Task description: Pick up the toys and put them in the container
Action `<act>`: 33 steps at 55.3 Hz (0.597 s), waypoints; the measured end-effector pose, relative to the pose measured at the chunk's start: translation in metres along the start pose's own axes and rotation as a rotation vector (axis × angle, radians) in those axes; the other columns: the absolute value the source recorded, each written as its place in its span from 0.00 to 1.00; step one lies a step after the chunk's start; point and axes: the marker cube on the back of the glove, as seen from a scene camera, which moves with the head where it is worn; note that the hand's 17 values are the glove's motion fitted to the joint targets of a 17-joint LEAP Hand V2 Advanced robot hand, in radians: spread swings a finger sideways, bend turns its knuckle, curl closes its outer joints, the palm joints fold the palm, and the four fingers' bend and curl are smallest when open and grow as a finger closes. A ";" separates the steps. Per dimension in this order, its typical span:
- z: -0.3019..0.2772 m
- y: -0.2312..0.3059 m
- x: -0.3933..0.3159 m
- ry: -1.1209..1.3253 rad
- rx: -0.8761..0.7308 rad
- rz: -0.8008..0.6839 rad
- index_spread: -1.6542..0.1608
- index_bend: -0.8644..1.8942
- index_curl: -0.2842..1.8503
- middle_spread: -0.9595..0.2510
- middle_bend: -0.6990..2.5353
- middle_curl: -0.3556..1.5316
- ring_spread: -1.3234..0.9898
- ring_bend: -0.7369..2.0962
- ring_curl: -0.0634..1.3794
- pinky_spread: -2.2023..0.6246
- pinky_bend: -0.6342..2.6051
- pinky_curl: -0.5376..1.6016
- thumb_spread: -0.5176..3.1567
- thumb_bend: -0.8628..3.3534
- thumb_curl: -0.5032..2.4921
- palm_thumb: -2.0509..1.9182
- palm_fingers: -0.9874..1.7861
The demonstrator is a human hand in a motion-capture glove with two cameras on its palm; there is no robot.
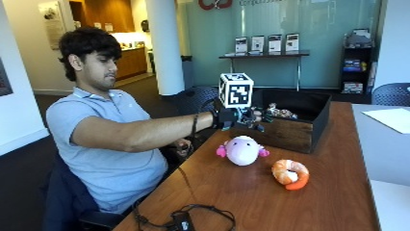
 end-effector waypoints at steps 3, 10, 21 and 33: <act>0.024 -0.001 -0.007 0.011 -0.028 -0.012 0.73 0.37 0.26 0.78 0.25 0.32 0.55 0.32 0.23 0.81 0.44 0.42 0.47 0.19 0.22 0.49 0.30; 0.085 -0.005 -0.011 0.125 -0.114 -0.048 0.73 0.37 0.27 0.79 0.26 0.32 0.55 0.32 0.22 0.80 0.44 0.42 0.47 0.19 0.22 0.49 0.31; 0.134 -0.014 -0.020 0.082 0.097 -0.106 0.73 0.38 0.26 0.80 0.28 0.33 0.55 0.38 0.25 0.76 0.46 0.42 0.53 0.21 0.23 0.52 0.45; 0.129 -0.016 -0.017 0.028 0.134 -0.113 0.73 0.39 0.28 0.80 0.28 0.35 0.53 0.45 0.30 0.72 0.45 0.42 0.58 0.24 0.25 0.56 0.52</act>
